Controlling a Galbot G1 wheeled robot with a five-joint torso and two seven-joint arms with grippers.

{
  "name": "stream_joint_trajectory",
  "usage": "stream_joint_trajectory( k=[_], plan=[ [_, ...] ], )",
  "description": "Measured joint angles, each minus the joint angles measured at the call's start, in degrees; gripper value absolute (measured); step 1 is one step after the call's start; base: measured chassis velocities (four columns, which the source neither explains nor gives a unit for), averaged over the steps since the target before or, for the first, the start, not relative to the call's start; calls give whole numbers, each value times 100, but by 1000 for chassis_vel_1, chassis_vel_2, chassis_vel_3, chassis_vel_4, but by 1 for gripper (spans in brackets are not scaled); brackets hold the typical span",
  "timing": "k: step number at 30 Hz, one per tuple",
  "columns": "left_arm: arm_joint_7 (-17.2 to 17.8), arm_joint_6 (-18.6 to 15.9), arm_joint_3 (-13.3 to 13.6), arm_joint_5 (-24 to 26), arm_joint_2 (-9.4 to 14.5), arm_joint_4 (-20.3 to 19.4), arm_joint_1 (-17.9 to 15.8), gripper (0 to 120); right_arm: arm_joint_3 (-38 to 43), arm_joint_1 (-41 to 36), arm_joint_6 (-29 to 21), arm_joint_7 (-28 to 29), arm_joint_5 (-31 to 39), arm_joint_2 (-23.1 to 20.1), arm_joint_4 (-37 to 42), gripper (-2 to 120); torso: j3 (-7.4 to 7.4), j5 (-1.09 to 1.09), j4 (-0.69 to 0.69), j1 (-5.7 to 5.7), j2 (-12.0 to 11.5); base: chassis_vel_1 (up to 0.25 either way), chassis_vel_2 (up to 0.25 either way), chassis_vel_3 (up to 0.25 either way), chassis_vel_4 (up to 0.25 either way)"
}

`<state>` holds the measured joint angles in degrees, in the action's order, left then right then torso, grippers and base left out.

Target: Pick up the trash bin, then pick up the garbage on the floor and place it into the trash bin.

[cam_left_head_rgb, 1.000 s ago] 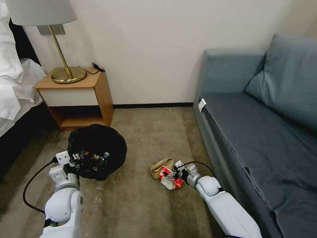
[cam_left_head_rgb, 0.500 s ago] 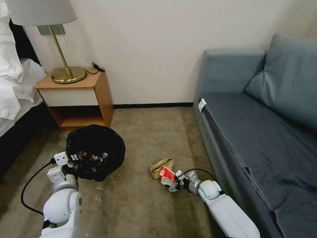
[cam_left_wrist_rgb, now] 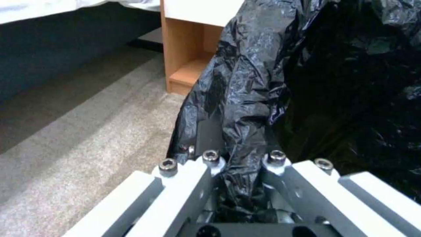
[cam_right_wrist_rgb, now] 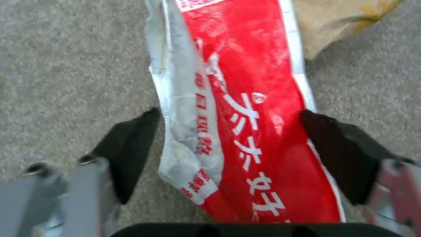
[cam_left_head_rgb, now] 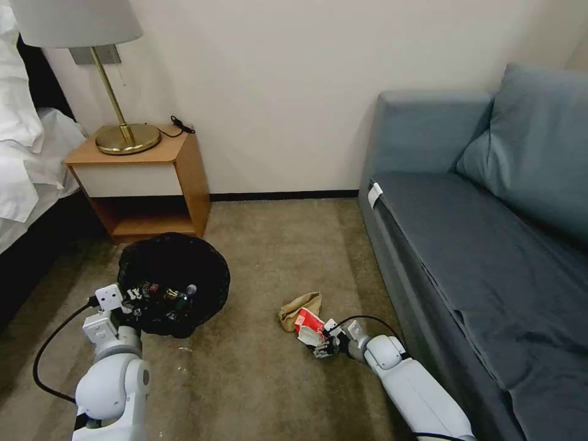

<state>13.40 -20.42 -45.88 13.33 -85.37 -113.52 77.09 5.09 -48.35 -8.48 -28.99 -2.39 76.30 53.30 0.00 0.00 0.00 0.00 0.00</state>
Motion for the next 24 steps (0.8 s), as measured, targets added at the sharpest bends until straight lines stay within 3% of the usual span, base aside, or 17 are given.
stream_joint_trajectory(
  k=[2,4,10,12,20,24],
  plan=[
    [2,0,3,0,-1,0,-8,4,11,-9,6,3,4,-2,4,73,0,0,0,0,0,0,0,0,0],
    [10,0,38,-3,-12,2,-31,4,53,-44,35,20,18,-10,22,59,0,0,0,0,0,0,0,0,0],
    [13,-2,68,-14,-23,20,-43,4,84,-107,86,62,66,-12,36,45,0,1,0,0,0,0,0,0,0],
    [17,-4,69,-20,-23,24,-45,4,105,-132,113,73,67,-11,44,33,0,1,0,0,0,0,0,0,0],
    [22,-8,64,-19,-26,-1,-22,4,134,-165,197,125,78,-9,87,5,0,0,0,0,0,0,0,0,0],
    [24,-10,57,-17,-29,-12,-5,4,183,-202,214,125,131,-8,191,0,0,1,0,0,0,0,0,0,0]
  ],
)
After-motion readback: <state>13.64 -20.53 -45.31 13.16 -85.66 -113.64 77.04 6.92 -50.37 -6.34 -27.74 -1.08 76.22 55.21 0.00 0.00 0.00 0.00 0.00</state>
